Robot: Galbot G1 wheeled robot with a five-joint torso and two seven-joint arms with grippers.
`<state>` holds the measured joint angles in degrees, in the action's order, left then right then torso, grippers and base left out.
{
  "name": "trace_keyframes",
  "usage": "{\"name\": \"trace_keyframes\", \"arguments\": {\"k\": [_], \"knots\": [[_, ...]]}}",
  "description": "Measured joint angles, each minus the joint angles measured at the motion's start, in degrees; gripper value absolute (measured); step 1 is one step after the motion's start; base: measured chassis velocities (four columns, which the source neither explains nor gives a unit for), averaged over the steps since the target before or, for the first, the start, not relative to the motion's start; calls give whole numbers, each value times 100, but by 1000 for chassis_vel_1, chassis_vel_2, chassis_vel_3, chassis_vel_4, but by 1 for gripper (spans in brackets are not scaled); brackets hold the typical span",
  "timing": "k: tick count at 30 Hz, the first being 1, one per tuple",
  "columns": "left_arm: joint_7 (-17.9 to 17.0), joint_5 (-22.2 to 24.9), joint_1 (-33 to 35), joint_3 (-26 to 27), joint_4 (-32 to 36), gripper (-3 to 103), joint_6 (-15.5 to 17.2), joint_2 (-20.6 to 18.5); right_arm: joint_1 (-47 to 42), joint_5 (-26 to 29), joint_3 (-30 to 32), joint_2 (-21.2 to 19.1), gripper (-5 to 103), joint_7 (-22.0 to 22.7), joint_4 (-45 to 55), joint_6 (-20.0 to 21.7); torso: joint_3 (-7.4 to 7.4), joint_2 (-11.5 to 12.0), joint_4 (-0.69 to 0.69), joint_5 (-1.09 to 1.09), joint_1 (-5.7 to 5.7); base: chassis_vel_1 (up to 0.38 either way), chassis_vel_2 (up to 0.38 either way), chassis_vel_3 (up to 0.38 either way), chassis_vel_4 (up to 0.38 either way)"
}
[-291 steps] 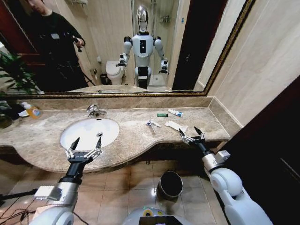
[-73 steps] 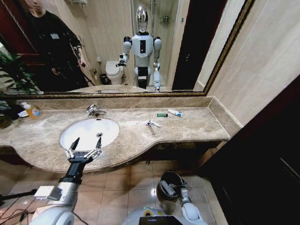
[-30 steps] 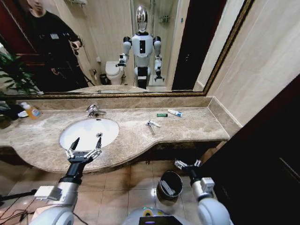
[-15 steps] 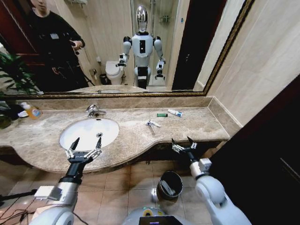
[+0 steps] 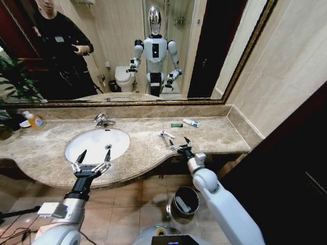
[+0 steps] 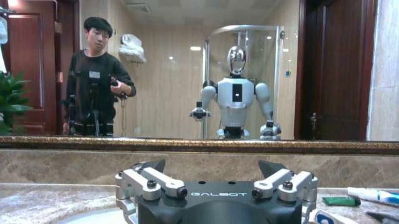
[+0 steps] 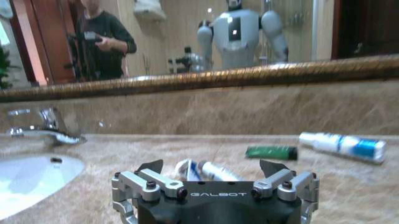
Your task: Pick up the trash from the sink and place it in the trash bin.
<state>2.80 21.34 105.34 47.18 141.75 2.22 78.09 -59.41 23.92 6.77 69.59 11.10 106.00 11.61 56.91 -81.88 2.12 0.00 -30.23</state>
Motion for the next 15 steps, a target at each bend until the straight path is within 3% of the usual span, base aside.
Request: {"name": "trace_keyframes", "arguments": {"k": [10,15], "knots": [[0,0,0,0,0,100,0,0,187,-137,-355,312,103,232,-556,109,-1,0,-1,1,1,0,0,0,0],[0,0,0,0,0,100,0,0,260,-195,-401,405,91,246,-672,104,-1,0,-1,1,0,0,0,0,0]]}}
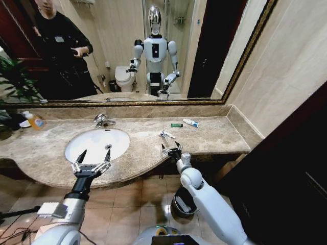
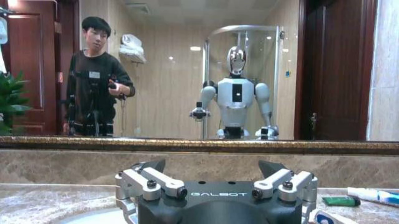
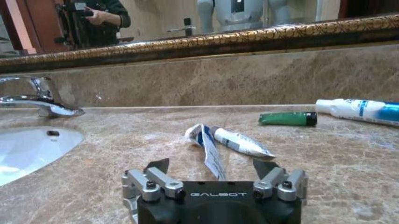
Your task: Pick up the trash from the sink and place it in the trash bin.
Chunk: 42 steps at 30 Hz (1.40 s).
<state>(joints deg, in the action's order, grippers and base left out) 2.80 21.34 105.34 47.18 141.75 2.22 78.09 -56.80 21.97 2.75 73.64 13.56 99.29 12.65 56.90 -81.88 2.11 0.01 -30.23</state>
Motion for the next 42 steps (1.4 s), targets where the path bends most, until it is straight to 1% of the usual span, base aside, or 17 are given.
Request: {"name": "trace_keyframes", "arguments": {"k": [1,2,4,5,7,8,11,14,16,18,19,22,23,26,34,37,42], "knots": [[0,0,0,0,0,100,0,0,26,-10,-12,29,85,10,-37,-2,0,0,0,0,0,0,0,0,0],[0,0,0,0,0,100,0,0,26,-10,-12,29,85,10,-37,-2,0,0,0,0,0,0,0,0,0],[0,0,0,0,0,100,0,0,75,-32,-17,89,75,9,-127,-30,0,0,0,0,0,0,0,0,0],[0,0,0,0,0,100,0,0,75,-32,-17,89,75,9,-127,-30,0,0,0,0,0,0,0,0,0],[0,0,0,0,0,100,0,0,98,-67,-12,111,64,1,-197,-59,0,0,0,0,0,0,0,0,0],[0,0,0,0,0,100,0,0,98,-67,-12,111,64,1,-197,-59,0,0,0,0,0,0,0,0,0],[0,0,0,0,0,100,0,0,108,-98,-6,122,48,-17,-244,-85,0,0,0,0,0,0,0,0,0],[0,0,0,0,0,100,0,0,115,-101,-1,128,42,-19,-253,-92,0,0,0,0,0,0,0,0,0],[0,0,0,0,0,100,0,0,118,-106,9,134,32,-24,-260,-117,0,0,0,0,0,0,0,0,0],[0,0,0,0,0,100,0,0,117,-114,14,134,26,-40,-264,-142,0,0,0,0,0,0,0,0,0],[0,0,0,0,0,100,0,0,117,-114,14,134,26,-40,-264,-142,0,0,0,0,0,0,0,0,0],[0,0,0,0,0,100,0,0,111,-166,39,134,10,-89,-274,-196,0,0,0,0,0,0,0,0,0],[0,0,0,0,0,100,0,0,111,-166,39,134,10,-89,-274,-196,0,0,0,0,0,0,0,0,0],[0,0,0,0,0,100,0,0,89,-187,44,132,1,-106,-274,-206,0,0,0,-1,1,0,0,0,0],[-1,0,0,0,0,100,0,0,36,-184,52,83,0,-40,-92,-202,0,0,0,-1,0,0,0,0,0],[-1,0,0,0,0,100,0,0,-31,-131,83,-13,0,13,125,-163,0,0,0,-1,1,0,0,0,0],[0,0,0,0,0,100,0,0,-415,-14,296,-360,0,81,893,-96,0,0,0,-2,1,0,0,0,0]]}}
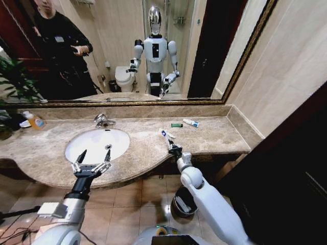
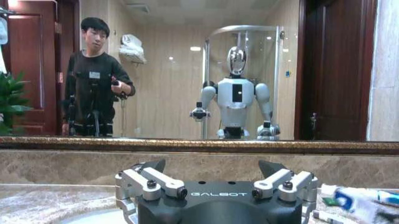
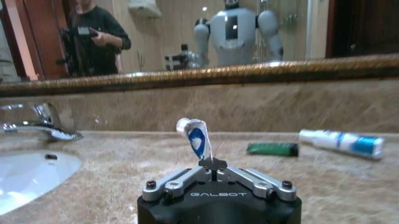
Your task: Pick up the trash from the sink and place it in the trash bin.
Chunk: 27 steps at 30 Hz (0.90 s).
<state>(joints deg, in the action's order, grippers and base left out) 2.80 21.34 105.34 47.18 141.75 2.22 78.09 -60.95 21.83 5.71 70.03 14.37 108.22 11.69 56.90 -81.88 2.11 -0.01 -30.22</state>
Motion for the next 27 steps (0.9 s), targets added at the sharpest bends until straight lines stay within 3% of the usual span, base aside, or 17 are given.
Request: {"name": "trace_keyframes", "arguments": {"k": [14,21,27], "knots": [[0,0,0,0,0,100,0,0,-2252,115,1450,-694,0,-107,1624,-94,0,-1,0,0,0,0,0,0,0],[0,0,0,0,0,100,0,0,-3333,-97,1882,-557,0,-448,1842,-357,-1,-1,-1,-1,0,0,0,0,0],[0,0,0,0,0,100,0,0,-4163,-408,1996,-152,0,-774,1460,-748,-1,-1,-1,1,1,0,0,0,0]]}}
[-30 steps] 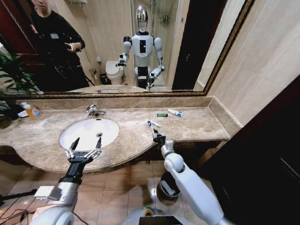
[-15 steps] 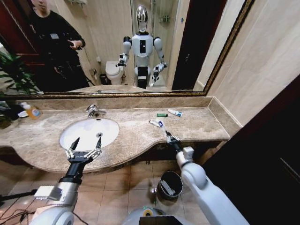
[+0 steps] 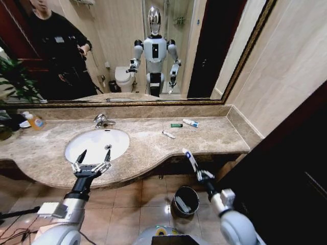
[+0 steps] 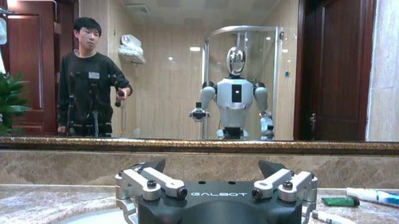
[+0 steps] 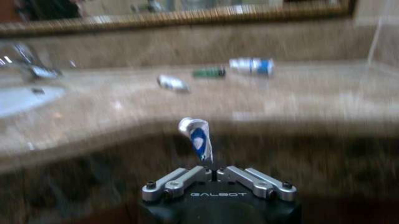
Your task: Pick up the trash from the sink and place it in the trash bin.
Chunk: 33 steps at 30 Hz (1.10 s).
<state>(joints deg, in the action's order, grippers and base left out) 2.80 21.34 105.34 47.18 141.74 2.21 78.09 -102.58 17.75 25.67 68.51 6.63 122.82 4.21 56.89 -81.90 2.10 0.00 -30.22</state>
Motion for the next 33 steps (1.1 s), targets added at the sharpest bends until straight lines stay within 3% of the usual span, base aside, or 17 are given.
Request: {"name": "trace_keyframes", "arguments": {"k": [8,11,21,31,33], "knots": [[0,0,0,0,0,100,0,0,567,-420,-185,396,0,-88,-1333,-204,0,2,1,-1,-1,0,0,0,0],[0,0,0,0,0,100,0,0,1011,-713,-205,662,0,-195,-2406,-385,1,2,1,-1,-1,0,0,0,0],[0,0,0,0,0,100,0,0,1829,-1046,-119,1104,0,-347,-4590,-922,1,2,1,0,-1,0,0,0,0],[0,0,0,0,0,100,0,0,2172,-1185,-128,1234,0,-174,-5532,-1221,1,2,1,1,-1,0,0,0,0],[0,0,0,0,0,100,0,0,2178,-1240,-140,1234,11,-175,-5551,-1244,1,2,1,0,-1,0,0,0,0]]}}
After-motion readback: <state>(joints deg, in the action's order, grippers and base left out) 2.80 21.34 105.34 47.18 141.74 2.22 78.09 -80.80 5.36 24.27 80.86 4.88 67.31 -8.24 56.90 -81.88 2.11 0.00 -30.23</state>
